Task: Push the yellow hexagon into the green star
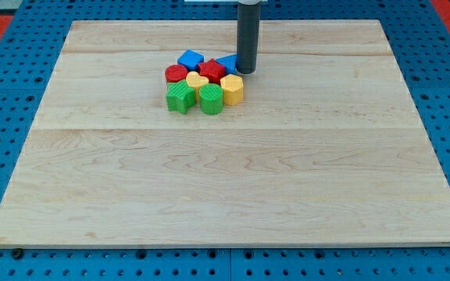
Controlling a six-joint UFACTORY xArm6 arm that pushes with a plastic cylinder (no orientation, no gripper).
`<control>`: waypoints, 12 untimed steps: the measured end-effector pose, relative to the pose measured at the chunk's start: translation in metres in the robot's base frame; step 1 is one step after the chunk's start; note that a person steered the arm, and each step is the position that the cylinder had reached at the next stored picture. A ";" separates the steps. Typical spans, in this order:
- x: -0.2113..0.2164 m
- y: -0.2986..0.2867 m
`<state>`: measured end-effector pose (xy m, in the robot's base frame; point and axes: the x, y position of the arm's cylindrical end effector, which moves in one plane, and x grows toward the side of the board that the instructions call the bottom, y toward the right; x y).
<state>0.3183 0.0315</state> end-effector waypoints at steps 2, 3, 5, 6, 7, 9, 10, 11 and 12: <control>0.007 0.024; 0.022 0.050; 0.029 0.019; 0.037 0.016; 0.045 0.013; 0.056 -0.048; 0.056 -0.059; 0.055 -0.063; 0.068 -0.063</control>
